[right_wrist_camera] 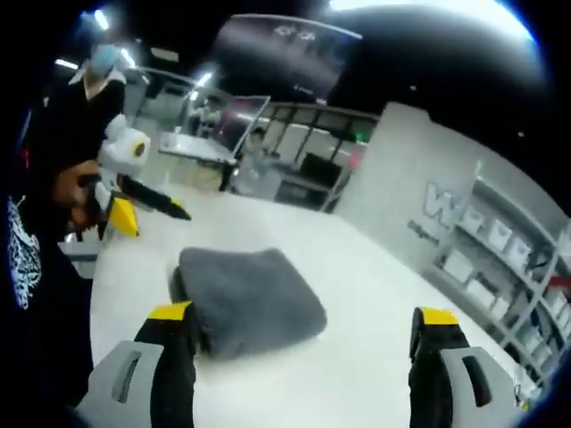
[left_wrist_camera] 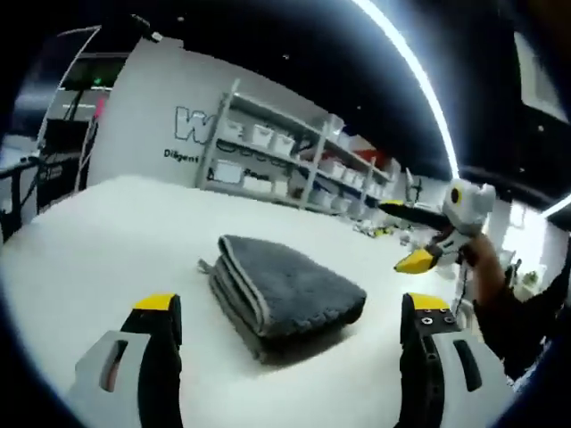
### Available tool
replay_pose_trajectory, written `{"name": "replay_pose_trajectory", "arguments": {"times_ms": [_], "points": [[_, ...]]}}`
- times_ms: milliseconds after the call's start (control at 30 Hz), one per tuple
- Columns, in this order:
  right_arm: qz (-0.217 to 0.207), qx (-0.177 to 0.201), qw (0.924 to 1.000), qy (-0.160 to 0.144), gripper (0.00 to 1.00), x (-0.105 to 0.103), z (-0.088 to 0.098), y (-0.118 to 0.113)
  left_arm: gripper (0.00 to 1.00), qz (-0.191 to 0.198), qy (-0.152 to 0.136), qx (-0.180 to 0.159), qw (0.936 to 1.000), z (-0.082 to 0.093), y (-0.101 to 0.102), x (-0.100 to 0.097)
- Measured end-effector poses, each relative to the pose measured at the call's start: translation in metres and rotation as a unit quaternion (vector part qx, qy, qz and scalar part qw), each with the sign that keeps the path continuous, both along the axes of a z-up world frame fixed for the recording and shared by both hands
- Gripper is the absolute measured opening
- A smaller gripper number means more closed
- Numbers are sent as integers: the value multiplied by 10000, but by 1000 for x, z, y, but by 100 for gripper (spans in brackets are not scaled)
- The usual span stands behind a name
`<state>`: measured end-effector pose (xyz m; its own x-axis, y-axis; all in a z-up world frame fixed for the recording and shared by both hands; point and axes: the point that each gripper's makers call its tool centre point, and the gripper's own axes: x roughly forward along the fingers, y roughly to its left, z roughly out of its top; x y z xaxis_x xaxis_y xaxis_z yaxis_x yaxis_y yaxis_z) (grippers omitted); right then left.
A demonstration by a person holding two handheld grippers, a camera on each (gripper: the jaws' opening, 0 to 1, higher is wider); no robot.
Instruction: Open the folded towel by lifting each exposed corner and separating the folded layers until the towel lies flat within the target outline without major curled edges
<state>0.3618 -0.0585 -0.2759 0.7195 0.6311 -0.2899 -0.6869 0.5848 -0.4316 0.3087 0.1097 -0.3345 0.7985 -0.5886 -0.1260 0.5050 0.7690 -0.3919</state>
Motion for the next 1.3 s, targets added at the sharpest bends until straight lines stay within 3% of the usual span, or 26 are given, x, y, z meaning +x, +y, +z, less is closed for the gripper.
{"name": "replay_pose_trajectory", "arguments": {"times_ms": [167,233,400,600,733,800,933,1300], "points": [[10,-90,9998,-159,100,4,17,0,100,-70,188,-350,9992,-7,-15,-11],[15,-152,9996,-224,100,6,22,0,100,-189,448,-573,9972,-12,-23,-17],[23,-346,9984,-454,100,15,47,1,100,-516,674,-1421,9862,0,-45,-32],[65,-417,9969,-666,100,18,67,6,100,-405,997,-2098,9718,-6,-51,-24],[89,-490,9962,-708,100,17,69,9,100,-127,1005,-2110,9722,-18,-44,-8],[93,-546,9958,-731,100,18,73,10,100,-97,1021,-2271,9685,-16,-42,-4],[108,-625,9948,-797,100,21,81,11,100,-59,948,-2328,9679,-12,-44,-1],[177,-748,9936,-829,100,22,79,23,99,-157,873,-2437,9658,1,-51,-13]]}}
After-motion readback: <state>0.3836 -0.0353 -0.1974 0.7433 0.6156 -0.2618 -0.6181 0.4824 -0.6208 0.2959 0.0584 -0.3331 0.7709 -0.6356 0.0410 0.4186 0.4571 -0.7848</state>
